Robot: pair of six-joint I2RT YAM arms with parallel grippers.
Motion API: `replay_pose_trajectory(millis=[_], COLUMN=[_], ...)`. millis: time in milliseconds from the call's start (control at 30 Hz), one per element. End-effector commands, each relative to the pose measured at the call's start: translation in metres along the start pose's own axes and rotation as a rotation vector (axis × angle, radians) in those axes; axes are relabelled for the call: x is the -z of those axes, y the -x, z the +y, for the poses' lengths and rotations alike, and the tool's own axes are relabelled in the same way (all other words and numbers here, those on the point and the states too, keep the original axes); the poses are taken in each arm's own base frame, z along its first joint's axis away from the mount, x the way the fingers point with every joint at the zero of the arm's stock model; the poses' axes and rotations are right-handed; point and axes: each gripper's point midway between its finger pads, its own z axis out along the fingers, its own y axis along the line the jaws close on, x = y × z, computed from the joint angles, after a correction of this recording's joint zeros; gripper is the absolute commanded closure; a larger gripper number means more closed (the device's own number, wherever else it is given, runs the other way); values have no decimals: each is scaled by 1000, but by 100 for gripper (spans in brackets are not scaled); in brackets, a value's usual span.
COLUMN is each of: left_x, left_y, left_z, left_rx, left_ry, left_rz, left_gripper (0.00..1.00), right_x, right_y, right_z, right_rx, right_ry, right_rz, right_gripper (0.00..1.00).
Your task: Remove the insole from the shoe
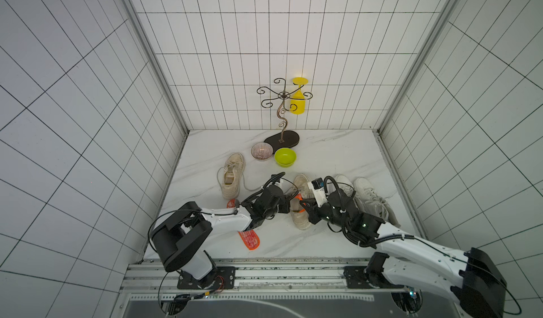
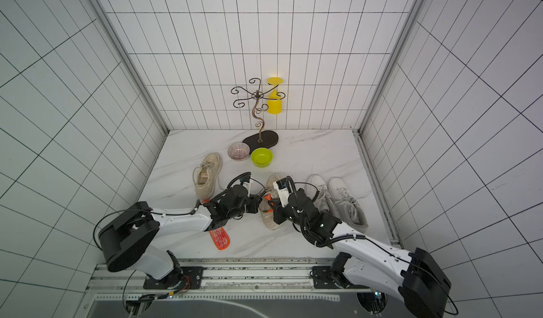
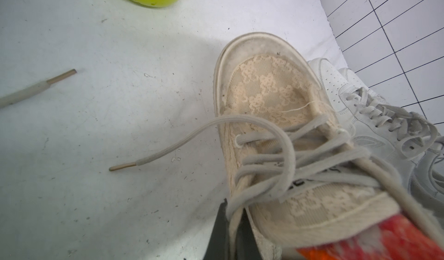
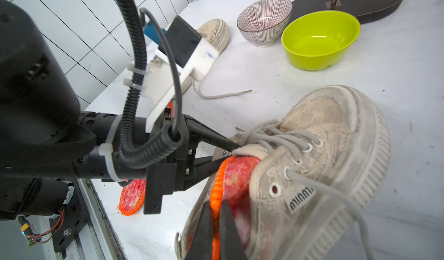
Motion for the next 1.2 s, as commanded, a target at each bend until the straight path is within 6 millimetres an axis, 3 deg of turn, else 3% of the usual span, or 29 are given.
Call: replay_pose_trajectory(millis=[0,333,433,500,567,667,733,800,867,967,1067,1167], left_x=[0,-4,-4,-3,-2,4,9,12,7,-3,-1,0], left_y=[0,-6,-8,-7,-4,2,7,9,7,-4,-8,-11], left_z=[46,54,56,52,40,5,-17,-26,-12,29,62,72], left_rx=[21,18,6,-4,-19,-42,-59,-69,-43,38,43,20], left_ry=[178,204,214,197,152,34,-21,-35,14,111,236,279], left_rz=[-11,14,23,26,19,-4,-22,-38,-25,36,47,63], left_gripper=[100,100,100,100,100,100,100,100,100,100,100,100], right_x=[20,43,41,29,9,-17,-23,-22,-7,27,43,44], right_y=[38,49,47,39,24,5,2,8,21,39,46,43], right_z=[19,18,9,-2,-5,-1,10,27,45,56,47,36], right_rx=[2,-32,-55,-68,-56,-73,-71,-38,6,43,54,55], right_ry=[86,113,73,8,-18,5,64,139,221,304,260,196], right_rz=[-204,-334,-341,-298,-200,-96,-87,-101,-166,-327,-394,-387], right_gripper=[100,100,100,100,100,100,100,100,100,100,100,100])
